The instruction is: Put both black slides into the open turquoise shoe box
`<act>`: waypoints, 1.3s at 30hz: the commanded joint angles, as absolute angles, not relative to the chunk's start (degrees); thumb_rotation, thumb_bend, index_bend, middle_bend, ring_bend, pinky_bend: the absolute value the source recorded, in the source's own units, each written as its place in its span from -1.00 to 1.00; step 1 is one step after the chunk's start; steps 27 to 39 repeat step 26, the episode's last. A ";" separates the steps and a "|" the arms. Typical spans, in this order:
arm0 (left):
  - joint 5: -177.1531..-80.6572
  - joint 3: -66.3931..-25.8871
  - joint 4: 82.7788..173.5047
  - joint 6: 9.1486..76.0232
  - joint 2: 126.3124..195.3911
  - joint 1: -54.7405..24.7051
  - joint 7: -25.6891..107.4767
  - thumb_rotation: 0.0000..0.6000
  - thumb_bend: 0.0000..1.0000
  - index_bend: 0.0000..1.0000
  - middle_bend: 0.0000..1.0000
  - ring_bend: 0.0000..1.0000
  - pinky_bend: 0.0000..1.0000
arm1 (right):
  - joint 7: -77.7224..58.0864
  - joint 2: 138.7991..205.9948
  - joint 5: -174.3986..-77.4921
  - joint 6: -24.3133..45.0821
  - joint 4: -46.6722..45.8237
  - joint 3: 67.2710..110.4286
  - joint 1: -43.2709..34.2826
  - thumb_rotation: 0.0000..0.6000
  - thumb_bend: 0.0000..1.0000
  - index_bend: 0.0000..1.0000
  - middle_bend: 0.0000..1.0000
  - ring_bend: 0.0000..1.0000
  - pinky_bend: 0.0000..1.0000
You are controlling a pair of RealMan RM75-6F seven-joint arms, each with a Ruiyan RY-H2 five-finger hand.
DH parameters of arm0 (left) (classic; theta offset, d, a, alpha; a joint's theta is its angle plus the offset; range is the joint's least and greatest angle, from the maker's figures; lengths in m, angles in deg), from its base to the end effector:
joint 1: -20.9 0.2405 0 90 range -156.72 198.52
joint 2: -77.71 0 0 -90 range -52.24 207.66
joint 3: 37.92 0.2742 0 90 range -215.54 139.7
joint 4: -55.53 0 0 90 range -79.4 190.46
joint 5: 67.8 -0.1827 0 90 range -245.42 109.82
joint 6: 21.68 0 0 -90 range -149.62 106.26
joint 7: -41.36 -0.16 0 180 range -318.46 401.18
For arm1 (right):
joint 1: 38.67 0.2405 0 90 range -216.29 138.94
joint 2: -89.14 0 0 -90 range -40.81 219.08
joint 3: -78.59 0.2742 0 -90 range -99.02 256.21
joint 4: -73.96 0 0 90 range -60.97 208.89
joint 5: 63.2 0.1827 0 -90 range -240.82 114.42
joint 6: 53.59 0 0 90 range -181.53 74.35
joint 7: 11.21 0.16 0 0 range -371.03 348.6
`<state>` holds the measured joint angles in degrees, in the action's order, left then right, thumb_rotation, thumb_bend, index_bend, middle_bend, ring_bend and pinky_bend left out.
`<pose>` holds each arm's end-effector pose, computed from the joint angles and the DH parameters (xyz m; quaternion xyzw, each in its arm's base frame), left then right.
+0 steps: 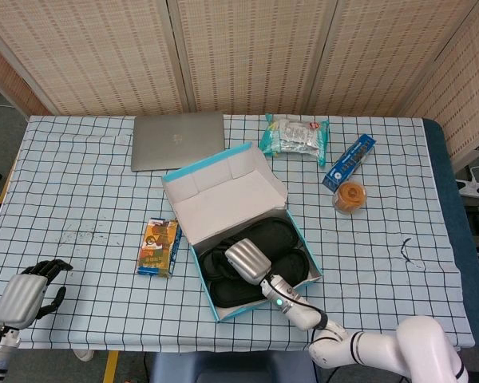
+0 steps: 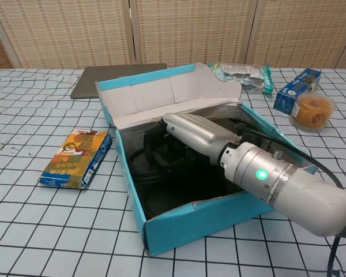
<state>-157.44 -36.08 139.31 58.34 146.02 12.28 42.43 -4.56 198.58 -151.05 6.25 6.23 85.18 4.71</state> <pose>-0.3294 0.2024 0.1517 -0.6659 -0.3826 -0.3467 0.5386 -0.0920 -0.3140 -0.0968 0.7387 -0.3953 0.4980 0.2237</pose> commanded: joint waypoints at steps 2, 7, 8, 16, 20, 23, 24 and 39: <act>-157.62 -36.08 139.16 58.55 146.01 12.31 42.34 1.00 -0.06 -0.38 -0.44 -0.46 -0.18 | -0.76 191.45 -155.13 10.07 -2.60 83.50 3.51 1.00 -0.25 -0.15 -0.26 -0.65 -0.59; -157.19 -36.07 139.10 58.03 146.12 12.25 42.22 1.00 -0.06 -0.38 -0.44 -0.46 -0.18 | -0.42 181.03 -160.04 16.49 -13.55 80.45 0.23 1.00 -0.45 -0.29 -0.40 -0.80 -0.67; -157.16 -36.07 139.07 58.00 146.14 12.25 42.03 1.00 -0.06 -0.38 -0.43 -0.46 -0.18 | -0.79 179.20 -160.79 17.85 -14.88 79.81 -0.63 1.00 -0.46 -0.31 -0.40 -0.81 -0.68; -157.09 -36.28 139.47 58.56 146.27 12.44 40.89 1.00 -0.06 -0.38 -0.42 -0.46 -0.18 | -15.15 164.40 -159.13 29.15 -15.63 71.99 -14.68 1.00 -0.46 -0.33 -0.41 -0.81 -0.68; -157.28 -36.33 139.80 58.82 146.40 12.45 40.39 1.00 -0.06 -0.38 -0.42 -0.46 -0.18 | -16.18 166.37 -154.35 34.07 -6.52 72.55 -21.22 1.00 -0.47 -0.32 -0.41 -0.81 -0.68; -157.74 -36.29 139.85 59.19 146.52 12.46 39.83 1.00 -0.06 -0.38 -0.42 -0.46 -0.18 | -13.11 168.10 -151.08 34.26 -0.99 74.19 -23.30 1.00 -0.52 -0.34 -0.41 -0.81 -0.68; -157.81 -36.30 139.91 59.29 146.54 12.48 39.85 1.00 -0.06 -0.38 -0.42 -0.46 -0.18 | -12.44 168.29 -150.27 33.85 -0.08 74.66 -23.57 1.00 -0.53 -0.35 -0.41 -0.81 -0.68; -157.99 -36.31 139.92 59.56 146.60 12.53 39.80 1.00 -0.06 -0.38 -0.42 -0.46 -0.18 | -11.78 168.14 -149.04 32.42 0.80 75.33 -23.80 1.00 -0.56 -0.41 -0.43 -0.82 -0.68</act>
